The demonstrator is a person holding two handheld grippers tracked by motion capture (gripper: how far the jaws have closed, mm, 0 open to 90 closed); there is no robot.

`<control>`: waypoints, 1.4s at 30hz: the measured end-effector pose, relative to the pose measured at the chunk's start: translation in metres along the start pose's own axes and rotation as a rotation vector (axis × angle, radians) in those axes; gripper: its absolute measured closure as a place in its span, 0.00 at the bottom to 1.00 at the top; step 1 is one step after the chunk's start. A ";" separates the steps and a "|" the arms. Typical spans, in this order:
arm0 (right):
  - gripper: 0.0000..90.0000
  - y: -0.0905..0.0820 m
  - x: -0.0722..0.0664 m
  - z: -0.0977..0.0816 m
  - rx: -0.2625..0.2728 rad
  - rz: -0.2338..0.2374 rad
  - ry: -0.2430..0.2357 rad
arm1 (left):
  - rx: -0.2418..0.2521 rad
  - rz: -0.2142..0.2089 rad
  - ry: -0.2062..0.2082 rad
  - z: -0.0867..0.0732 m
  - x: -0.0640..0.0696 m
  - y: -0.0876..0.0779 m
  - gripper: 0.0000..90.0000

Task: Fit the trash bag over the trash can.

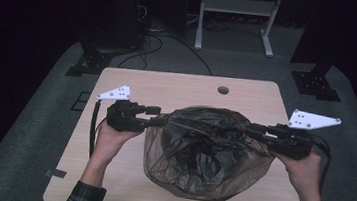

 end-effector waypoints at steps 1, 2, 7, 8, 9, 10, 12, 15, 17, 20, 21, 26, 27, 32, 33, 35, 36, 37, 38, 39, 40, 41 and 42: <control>1.00 0.000 0.001 0.000 0.001 0.002 0.004 | 0.000 -0.001 0.008 0.002 0.002 0.001 0.46; 1.00 0.001 0.002 -0.001 0.001 -0.001 0.011 | -0.002 -0.002 0.020 0.004 0.003 0.002 0.44; 1.00 0.000 0.007 0.001 0.019 -0.001 0.035 | 0.009 -0.021 0.047 0.013 0.007 0.011 0.37; 1.00 0.000 0.008 0.002 0.021 0.000 0.041 | 0.018 -0.031 0.048 0.016 0.008 0.012 0.36; 1.00 -0.001 0.009 0.003 0.023 0.001 0.042 | 0.029 -0.040 0.051 0.019 0.009 0.012 0.36; 1.00 0.000 0.009 0.004 0.026 -0.001 0.040 | 0.035 -0.047 0.056 0.021 0.011 0.013 0.36; 1.00 0.000 0.011 0.006 0.030 0.001 0.039 | 0.038 -0.062 0.064 0.027 0.014 0.015 0.35; 1.00 0.000 0.012 0.009 0.033 0.001 0.036 | 0.047 -0.072 0.074 0.034 0.017 0.018 0.35; 1.00 0.001 0.013 0.011 0.035 0.004 0.038 | 0.044 -0.095 0.069 0.038 0.018 0.020 0.37; 1.00 0.001 0.014 0.013 0.044 0.001 0.036 | 0.026 -0.128 0.070 0.039 0.019 0.021 0.63; 1.00 0.001 0.015 0.014 0.046 0.000 0.036 | 0.020 -0.133 0.069 0.039 0.019 0.021 0.73; 1.00 0.003 0.021 0.017 0.055 -0.004 0.045 | 0.017 -0.110 0.050 0.039 0.010 0.019 0.99; 1.00 0.004 0.023 0.018 0.057 -0.004 0.046 | 0.025 -0.099 0.045 0.039 0.008 0.019 0.99; 1.00 0.012 0.034 0.017 0.055 -0.024 0.072 | 0.027 -0.054 -0.002 0.035 -0.010 0.020 0.99; 1.00 0.015 0.037 0.016 0.055 -0.025 0.081 | 0.022 -0.045 -0.010 0.033 -0.014 0.021 0.99; 1.00 0.021 0.042 0.013 0.048 -0.035 0.095 | 0.005 -0.019 -0.028 0.029 -0.023 0.024 0.99; 1.00 0.024 0.044 0.012 0.041 -0.038 0.103 | 0.000 -0.006 -0.041 0.026 -0.027 0.027 0.99; 1.00 0.028 0.046 0.009 0.031 -0.044 0.106 | -0.009 0.003 -0.049 0.024 -0.030 0.028 0.99; 1.00 0.031 0.047 0.007 0.024 -0.049 0.111 | -0.022 0.014 -0.061 0.020 -0.035 0.031 0.99; 1.00 0.035 0.048 0.004 0.013 -0.051 0.119 | -0.034 0.025 -0.075 0.016 -0.039 0.035 0.99; 1.00 0.039 0.050 -0.001 -0.006 -0.063 0.123 | -0.043 0.033 -0.082 0.013 -0.041 0.036 0.99; 1.00 0.042 0.050 -0.003 -0.019 -0.069 0.128 | -0.053 0.039 -0.094 0.010 -0.044 0.039 0.99; 1.00 0.044 0.051 -0.007 -0.027 -0.074 0.136 | -0.065 0.044 -0.099 0.006 -0.047 0.042 0.99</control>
Point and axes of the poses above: each handheld gripper's, and its own axes: y roughly forward along the jaws, z roughly out of its top, x roughly to its right, the point moved 5 cm from there along y, roughly forward along the jaws, and after that the axes turned 9 degrees about -y, right-handed, at the moved point
